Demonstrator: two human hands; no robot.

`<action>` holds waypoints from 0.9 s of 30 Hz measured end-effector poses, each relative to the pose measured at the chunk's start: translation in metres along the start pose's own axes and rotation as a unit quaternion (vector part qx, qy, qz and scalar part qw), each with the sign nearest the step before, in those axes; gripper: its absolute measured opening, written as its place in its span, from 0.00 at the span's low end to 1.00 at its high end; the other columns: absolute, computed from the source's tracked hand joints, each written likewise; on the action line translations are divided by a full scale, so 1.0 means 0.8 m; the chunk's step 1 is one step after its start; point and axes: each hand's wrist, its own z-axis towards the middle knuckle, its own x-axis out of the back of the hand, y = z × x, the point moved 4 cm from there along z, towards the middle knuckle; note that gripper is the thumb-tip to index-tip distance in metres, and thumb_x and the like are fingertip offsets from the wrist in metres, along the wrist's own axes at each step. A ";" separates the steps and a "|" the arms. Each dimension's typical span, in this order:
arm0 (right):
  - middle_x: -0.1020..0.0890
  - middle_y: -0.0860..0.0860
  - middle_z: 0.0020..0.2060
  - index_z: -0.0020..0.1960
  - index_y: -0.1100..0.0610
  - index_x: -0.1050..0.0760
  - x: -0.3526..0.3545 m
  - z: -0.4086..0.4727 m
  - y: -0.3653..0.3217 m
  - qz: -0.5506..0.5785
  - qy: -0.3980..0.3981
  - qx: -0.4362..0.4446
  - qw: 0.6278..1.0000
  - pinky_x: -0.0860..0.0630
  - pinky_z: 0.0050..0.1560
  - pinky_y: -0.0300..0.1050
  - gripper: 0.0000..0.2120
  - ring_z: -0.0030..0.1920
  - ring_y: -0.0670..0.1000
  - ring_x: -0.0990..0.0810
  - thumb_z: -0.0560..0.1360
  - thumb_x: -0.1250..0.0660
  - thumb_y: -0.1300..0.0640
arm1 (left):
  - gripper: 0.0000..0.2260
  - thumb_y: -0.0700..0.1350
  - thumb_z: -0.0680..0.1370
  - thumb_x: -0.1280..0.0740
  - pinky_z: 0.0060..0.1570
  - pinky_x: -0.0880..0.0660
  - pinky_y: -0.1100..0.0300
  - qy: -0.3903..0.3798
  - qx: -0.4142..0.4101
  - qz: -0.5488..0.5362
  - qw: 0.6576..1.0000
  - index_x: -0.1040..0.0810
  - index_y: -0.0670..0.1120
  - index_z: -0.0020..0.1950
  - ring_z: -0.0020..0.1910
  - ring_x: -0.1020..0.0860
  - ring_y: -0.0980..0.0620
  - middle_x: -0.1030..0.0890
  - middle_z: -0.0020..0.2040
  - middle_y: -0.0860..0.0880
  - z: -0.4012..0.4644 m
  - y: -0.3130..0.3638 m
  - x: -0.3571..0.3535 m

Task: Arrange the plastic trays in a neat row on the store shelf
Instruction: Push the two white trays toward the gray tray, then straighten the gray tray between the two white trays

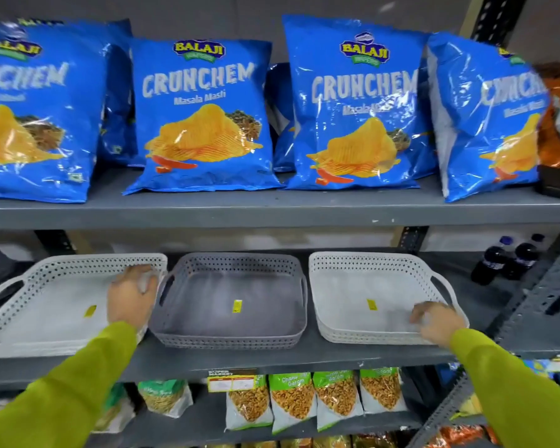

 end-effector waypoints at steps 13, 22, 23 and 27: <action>0.24 0.62 0.64 0.75 0.60 0.48 -0.087 -0.024 -0.276 0.130 -0.069 0.047 0.988 0.26 0.58 0.49 0.34 0.61 0.63 0.24 0.76 0.35 0.52 | 0.29 0.58 0.78 0.38 0.53 0.27 0.56 -0.364 0.056 0.144 0.919 0.36 0.47 0.75 0.55 0.21 0.44 0.18 0.60 0.43 -0.014 -0.077 -0.005; 0.23 0.60 0.62 0.70 0.59 0.41 -0.103 -0.024 -0.266 0.016 -0.059 0.020 0.998 0.24 0.57 0.51 0.29 0.59 0.62 0.22 0.76 0.42 0.41 | 0.29 0.60 0.78 0.43 0.62 0.27 0.51 -0.356 -0.009 0.214 0.910 0.40 0.48 0.76 0.65 0.26 0.40 0.27 0.70 0.42 -0.013 -0.075 -0.018; 0.21 0.60 0.60 0.67 0.57 0.39 -0.106 -0.025 -0.265 0.009 -0.056 0.018 0.998 0.24 0.55 0.51 0.27 0.57 0.62 0.22 0.76 0.42 0.41 | 0.28 0.59 0.79 0.43 0.63 0.27 0.51 -0.354 -0.011 0.203 0.913 0.40 0.48 0.76 0.66 0.26 0.40 0.28 0.71 0.42 -0.013 -0.075 -0.021; 0.19 0.58 0.56 0.68 0.57 0.41 -0.117 -0.031 -0.266 -0.023 0.006 0.025 0.999 0.28 0.47 0.49 0.25 0.55 0.61 0.20 0.77 0.44 0.45 | 0.25 0.54 0.79 0.43 0.62 0.27 0.50 -0.342 -0.026 0.171 0.924 0.39 0.49 0.74 0.65 0.26 0.40 0.29 0.71 0.44 -0.016 -0.076 -0.025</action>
